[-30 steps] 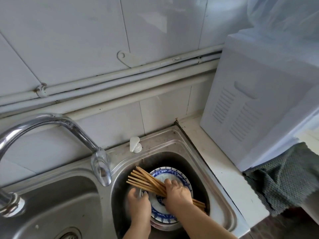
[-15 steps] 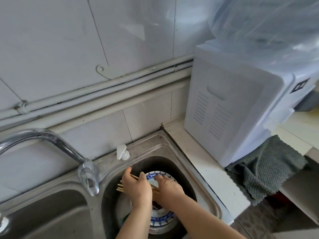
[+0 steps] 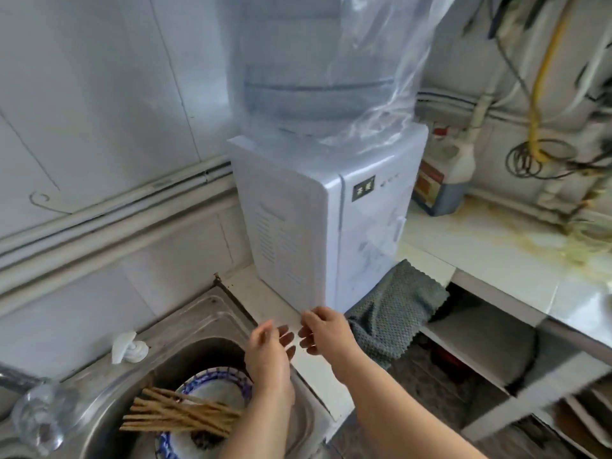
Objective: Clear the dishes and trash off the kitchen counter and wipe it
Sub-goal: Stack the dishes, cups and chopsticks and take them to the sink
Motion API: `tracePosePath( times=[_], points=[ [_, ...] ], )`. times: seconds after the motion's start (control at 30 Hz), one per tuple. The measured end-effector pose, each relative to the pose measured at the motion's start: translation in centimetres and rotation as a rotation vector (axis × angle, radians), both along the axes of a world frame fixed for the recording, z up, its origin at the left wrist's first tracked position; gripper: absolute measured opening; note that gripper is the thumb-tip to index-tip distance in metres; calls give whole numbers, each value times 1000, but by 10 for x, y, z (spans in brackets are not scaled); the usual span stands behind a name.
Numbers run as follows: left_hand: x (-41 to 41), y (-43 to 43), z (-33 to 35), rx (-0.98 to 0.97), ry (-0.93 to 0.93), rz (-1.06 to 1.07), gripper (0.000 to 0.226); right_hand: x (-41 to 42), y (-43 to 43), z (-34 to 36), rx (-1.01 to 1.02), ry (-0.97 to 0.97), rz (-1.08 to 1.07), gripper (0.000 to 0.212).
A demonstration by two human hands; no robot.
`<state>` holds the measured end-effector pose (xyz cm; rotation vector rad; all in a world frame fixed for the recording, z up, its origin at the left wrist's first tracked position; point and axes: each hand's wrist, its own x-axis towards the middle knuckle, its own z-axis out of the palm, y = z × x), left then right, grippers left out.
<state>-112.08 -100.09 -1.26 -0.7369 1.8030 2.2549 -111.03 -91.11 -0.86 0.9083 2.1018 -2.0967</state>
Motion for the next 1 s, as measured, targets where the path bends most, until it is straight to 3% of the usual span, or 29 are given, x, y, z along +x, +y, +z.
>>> tracePosePath(
  times=[0.53,1.0],
  points=[
    [117,259,36,30,17,-416,14,156,267,32,27,72,-470,17],
    [151,423,15,-39,7,-758,12,229,403,13,-7,29,-757,10]
  ],
)
